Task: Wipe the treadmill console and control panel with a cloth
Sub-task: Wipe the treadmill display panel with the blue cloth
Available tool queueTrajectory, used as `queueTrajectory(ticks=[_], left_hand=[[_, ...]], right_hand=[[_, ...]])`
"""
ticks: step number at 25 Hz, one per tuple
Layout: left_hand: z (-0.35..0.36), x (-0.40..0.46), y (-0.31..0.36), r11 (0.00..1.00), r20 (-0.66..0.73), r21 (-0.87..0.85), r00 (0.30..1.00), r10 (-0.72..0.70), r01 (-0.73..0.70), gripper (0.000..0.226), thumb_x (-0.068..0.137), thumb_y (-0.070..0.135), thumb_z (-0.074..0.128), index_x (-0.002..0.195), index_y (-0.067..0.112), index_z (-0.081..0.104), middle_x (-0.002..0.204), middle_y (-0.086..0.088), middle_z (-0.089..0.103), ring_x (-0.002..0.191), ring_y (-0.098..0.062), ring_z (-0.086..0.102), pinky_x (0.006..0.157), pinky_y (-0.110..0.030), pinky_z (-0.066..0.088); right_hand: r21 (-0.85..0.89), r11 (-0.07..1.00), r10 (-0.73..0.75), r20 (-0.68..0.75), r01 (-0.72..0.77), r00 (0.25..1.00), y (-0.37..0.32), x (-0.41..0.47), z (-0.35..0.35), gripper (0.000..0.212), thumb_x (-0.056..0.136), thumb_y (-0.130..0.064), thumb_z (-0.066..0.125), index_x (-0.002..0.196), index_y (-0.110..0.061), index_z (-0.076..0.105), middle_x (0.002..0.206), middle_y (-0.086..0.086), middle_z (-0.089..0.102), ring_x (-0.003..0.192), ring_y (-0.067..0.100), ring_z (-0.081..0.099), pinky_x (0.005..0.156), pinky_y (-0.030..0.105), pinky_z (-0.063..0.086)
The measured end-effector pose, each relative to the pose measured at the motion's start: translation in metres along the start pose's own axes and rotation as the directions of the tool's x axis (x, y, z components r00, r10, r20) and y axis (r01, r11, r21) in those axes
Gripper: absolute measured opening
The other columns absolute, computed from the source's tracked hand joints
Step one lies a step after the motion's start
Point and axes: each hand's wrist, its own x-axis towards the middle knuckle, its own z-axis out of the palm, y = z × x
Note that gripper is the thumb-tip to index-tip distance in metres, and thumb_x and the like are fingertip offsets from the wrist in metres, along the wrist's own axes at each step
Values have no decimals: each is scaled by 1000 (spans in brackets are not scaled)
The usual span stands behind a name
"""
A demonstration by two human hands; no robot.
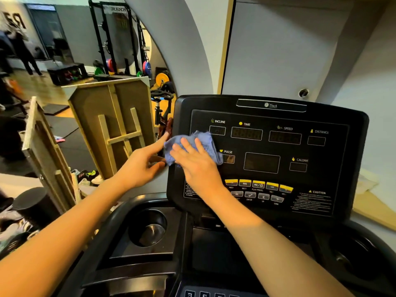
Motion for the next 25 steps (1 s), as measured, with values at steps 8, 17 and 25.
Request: queueTrajectory(ticks=[8,17,25], left_hand=[[14,4,19,999,-87,27,995,-39,41,81,92,9,63,156,29,17,131,-5,64,103,-11,66,88,-18,47],[30,-7,28,990,-60,112,995,-82,89,97,87,14,70,157,26,3,135,-8,62,111,-24,65,93,-32,50],[37,-31,31,982,-1,127,990,-143,142,102,87,11,71,156,32,-1,133,-10,64,111,-25,66,95,-36,52]], right_hand=[[72,994,-103,281,86,954,-34,-91,-2,44,85,-4,48,124,-17,64,136,0,59,136,17,43,121,40,13],[47,998,-57,362,42,931,-20,-127,-37,46,71,-4,75,113,-20,71,121,-5,69,123,12,56,112,38,32],[37,986,147,278,-164,949,-6,-144,-63,45,64,3,79,103,-19,74,119,3,70,112,26,64,104,39,40]])
